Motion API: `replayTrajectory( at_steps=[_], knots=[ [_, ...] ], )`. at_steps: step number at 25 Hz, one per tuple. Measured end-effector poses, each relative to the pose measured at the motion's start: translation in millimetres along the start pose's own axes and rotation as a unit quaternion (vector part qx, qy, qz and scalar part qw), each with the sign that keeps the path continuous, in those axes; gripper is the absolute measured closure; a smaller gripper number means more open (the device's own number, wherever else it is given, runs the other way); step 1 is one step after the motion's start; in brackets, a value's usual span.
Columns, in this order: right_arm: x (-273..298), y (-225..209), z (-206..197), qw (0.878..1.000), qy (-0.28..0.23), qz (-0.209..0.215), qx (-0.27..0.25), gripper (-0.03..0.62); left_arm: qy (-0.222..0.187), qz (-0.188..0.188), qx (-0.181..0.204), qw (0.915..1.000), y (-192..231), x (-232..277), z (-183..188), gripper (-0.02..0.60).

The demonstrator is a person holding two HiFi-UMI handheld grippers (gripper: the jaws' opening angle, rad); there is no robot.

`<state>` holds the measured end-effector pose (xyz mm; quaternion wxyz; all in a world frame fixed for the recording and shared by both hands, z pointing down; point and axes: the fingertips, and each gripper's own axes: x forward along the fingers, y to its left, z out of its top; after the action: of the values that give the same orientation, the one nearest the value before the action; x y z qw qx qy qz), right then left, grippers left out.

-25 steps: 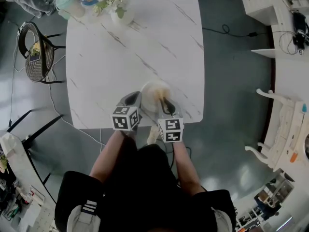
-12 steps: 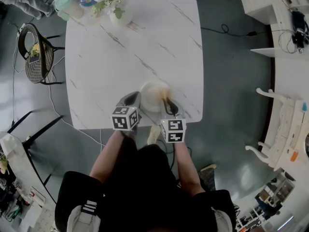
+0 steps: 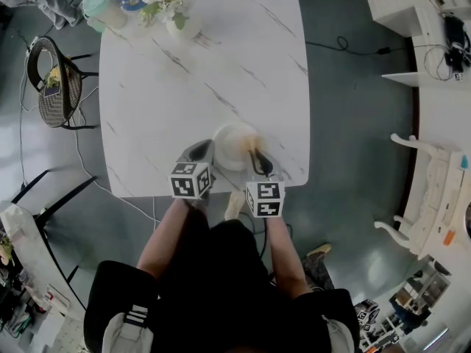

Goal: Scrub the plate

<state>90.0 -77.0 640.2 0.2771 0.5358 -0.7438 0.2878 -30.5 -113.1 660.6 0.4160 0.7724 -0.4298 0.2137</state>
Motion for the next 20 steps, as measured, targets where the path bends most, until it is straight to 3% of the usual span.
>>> replayTrajectory(
  at_steps=[11, 20],
  knots=[
    [-28.0, 46.2, 38.6, 0.997, -0.055, 0.044, -0.034, 0.526, -0.002, -0.002, -0.001, 1.0, 0.0, -0.9, 0.9, 0.575],
    [-17.5, 74.4, 20.6, 0.996, -0.031, 0.078, -0.042, 0.526, -0.002, -0.003, 0.0, 1.0, 0.4, 0.1, 0.4, 0.575]
  ],
)
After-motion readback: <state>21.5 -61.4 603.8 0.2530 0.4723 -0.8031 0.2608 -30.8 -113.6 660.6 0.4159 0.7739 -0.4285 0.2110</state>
